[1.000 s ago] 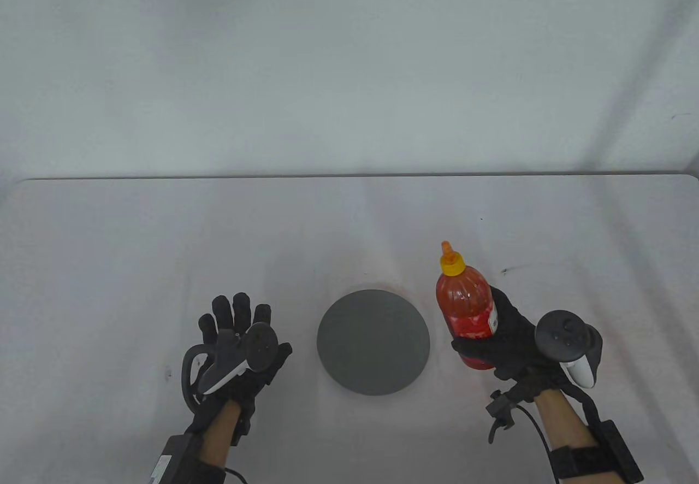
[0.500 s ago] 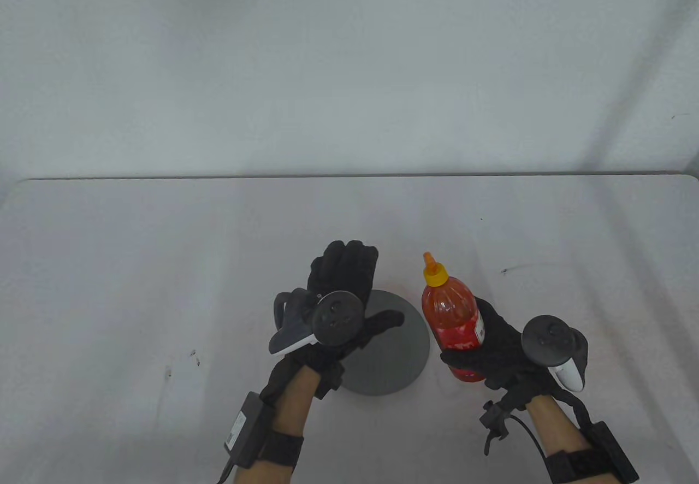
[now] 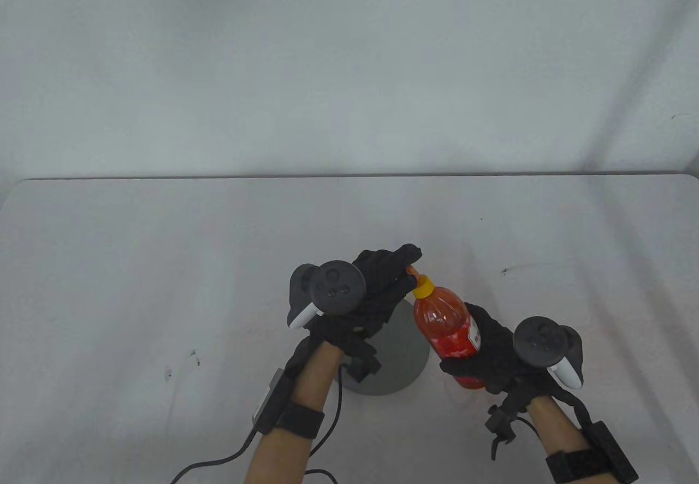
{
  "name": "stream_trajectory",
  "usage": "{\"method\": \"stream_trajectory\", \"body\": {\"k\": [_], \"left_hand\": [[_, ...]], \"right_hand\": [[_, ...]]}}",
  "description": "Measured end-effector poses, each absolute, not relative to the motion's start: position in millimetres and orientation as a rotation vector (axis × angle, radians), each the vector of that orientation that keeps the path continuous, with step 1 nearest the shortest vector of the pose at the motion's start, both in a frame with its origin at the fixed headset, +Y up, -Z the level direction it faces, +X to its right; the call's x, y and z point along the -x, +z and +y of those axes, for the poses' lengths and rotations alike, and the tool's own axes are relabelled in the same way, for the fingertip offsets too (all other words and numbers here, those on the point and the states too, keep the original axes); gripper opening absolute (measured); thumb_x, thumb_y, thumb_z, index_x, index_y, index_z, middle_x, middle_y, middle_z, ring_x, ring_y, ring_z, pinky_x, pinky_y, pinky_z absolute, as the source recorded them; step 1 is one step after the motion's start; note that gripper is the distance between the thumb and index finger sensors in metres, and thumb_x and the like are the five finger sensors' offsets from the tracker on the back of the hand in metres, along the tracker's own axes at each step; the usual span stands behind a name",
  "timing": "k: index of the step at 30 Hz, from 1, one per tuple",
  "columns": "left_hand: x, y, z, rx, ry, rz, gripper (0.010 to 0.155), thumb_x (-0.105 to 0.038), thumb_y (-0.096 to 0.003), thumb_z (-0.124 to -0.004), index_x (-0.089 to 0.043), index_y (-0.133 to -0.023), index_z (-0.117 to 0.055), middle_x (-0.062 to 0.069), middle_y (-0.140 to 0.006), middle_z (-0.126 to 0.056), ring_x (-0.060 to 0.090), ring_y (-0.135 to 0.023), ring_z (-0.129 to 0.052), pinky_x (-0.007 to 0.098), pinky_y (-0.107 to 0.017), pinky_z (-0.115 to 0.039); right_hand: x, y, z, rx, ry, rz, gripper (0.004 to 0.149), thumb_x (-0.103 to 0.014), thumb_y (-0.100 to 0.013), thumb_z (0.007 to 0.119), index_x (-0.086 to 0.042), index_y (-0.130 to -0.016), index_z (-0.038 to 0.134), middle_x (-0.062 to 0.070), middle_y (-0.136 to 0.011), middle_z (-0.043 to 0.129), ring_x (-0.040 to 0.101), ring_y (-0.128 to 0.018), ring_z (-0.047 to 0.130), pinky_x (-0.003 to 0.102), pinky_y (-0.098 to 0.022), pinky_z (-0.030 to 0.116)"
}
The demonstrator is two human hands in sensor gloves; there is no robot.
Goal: Squeeze ketchup bottle to draw patterns on plate
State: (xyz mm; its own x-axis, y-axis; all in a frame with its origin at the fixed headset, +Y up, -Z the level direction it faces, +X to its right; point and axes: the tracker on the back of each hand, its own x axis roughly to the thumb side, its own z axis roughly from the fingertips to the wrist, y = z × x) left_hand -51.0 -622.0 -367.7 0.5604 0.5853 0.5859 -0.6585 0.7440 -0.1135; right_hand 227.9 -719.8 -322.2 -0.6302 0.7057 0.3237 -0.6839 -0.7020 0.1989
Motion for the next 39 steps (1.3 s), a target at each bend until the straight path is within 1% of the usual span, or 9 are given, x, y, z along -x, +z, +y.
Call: {"method": "stream_trajectory", "body": {"k": [6, 12, 15, 19, 21, 25, 27, 31, 39], "left_hand": [[50, -368, -625, -0.084, 0.749, -0.61, 0.051, -0.035, -0.0546, -0.062, -0.012, -0.1, -0.062, 0.009, -0.084, -0.084, 0.03, -0.082, -0.083, 0.062, -0.064, -0.071], [49, -366, -628, -0.093, 0.732, -0.55, 0.052, -0.037, -0.0517, -0.059, -0.009, -0.096, -0.063, 0.007, -0.078, -0.085, 0.028, -0.077, -0.086, 0.059, -0.059, -0.076], [49, -366, -629, -0.099, 0.738, -0.516, 0.052, -0.04, -0.0522, -0.059, -0.008, -0.093, -0.064, 0.006, -0.074, -0.086, 0.027, -0.074, -0.089, 0.058, -0.057, -0.077], [54, -367, -632, -0.089, 0.768, -0.449, 0.05, -0.055, -0.0566, -0.063, -0.014, -0.084, -0.072, 0.002, -0.064, -0.088, 0.026, -0.068, -0.09, 0.058, -0.055, -0.075], [56, -367, -632, -0.083, 0.762, -0.452, 0.052, -0.057, -0.056, -0.062, -0.016, -0.085, -0.072, 0.002, -0.069, -0.088, 0.028, -0.072, -0.088, 0.059, -0.057, -0.073], [56, -365, -631, -0.066, 0.795, -0.521, 0.066, -0.056, -0.0567, -0.064, -0.015, -0.108, -0.056, 0.015, -0.098, -0.075, 0.038, -0.092, -0.073, 0.061, -0.064, -0.065], [58, -365, -628, -0.054, 0.842, -0.573, 0.067, -0.05, -0.0577, -0.068, -0.016, -0.112, -0.049, 0.019, -0.104, -0.074, 0.042, -0.096, -0.073, 0.063, -0.065, -0.065], [59, -366, -628, -0.022, 0.904, -0.622, 0.05, -0.033, -0.0589, -0.072, -0.021, -0.107, -0.063, 0.015, -0.098, -0.081, 0.036, -0.091, -0.08, 0.062, -0.064, -0.068], [59, -364, -631, -0.104, 0.821, -0.494, 0.05, -0.048, -0.0563, -0.071, -0.015, -0.094, -0.075, 0.009, -0.079, -0.09, 0.03, -0.075, -0.088, 0.059, -0.06, -0.073]], "right_hand": [[-223, -321, -723, -0.501, 2.262, 0.118, 0.095, -0.053, -0.039, 0.104, -0.014, -0.109, 0.052, 0.021, -0.104, 0.076, 0.046, -0.088, 0.081, 0.069, -0.064, 0.069], [-221, -320, -724, -0.507, 2.29, 0.12, 0.095, -0.054, -0.039, 0.104, -0.014, -0.109, 0.053, 0.022, -0.104, 0.077, 0.045, -0.087, 0.081, 0.068, -0.064, 0.069], [-221, -319, -724, -0.499, 2.302, 0.115, 0.095, -0.054, -0.039, 0.104, -0.014, -0.109, 0.053, 0.022, -0.104, 0.077, 0.045, -0.087, 0.081, 0.068, -0.064, 0.069], [-222, -318, -723, -0.509, 2.323, 0.102, 0.095, -0.053, -0.039, 0.104, -0.014, -0.109, 0.052, 0.021, -0.104, 0.076, 0.045, -0.088, 0.081, 0.068, -0.064, 0.069], [-222, -318, -724, -0.502, 2.329, 0.098, 0.095, -0.054, -0.039, 0.104, -0.014, -0.109, 0.052, 0.022, -0.104, 0.076, 0.045, -0.087, 0.081, 0.068, -0.064, 0.069], [-223, -317, -724, -0.497, 2.332, 0.089, 0.096, -0.054, -0.039, 0.104, -0.014, -0.109, 0.052, 0.021, -0.104, 0.076, 0.045, -0.088, 0.081, 0.068, -0.065, 0.069], [-224, -317, -725, -0.489, 2.33, 0.084, 0.096, -0.053, -0.04, 0.104, -0.014, -0.109, 0.052, 0.021, -0.104, 0.076, 0.045, -0.088, 0.081, 0.068, -0.065, 0.069], [-225, -317, -725, -0.488, 2.335, 0.081, 0.096, -0.053, -0.039, 0.104, -0.014, -0.109, 0.052, 0.022, -0.105, 0.076, 0.046, -0.088, 0.08, 0.068, -0.065, 0.068], [-225, -316, -726, -0.481, 2.357, 0.088, 0.096, -0.053, -0.039, 0.104, -0.014, -0.109, 0.052, 0.022, -0.104, 0.076, 0.045, -0.088, 0.08, 0.068, -0.065, 0.068]]}}
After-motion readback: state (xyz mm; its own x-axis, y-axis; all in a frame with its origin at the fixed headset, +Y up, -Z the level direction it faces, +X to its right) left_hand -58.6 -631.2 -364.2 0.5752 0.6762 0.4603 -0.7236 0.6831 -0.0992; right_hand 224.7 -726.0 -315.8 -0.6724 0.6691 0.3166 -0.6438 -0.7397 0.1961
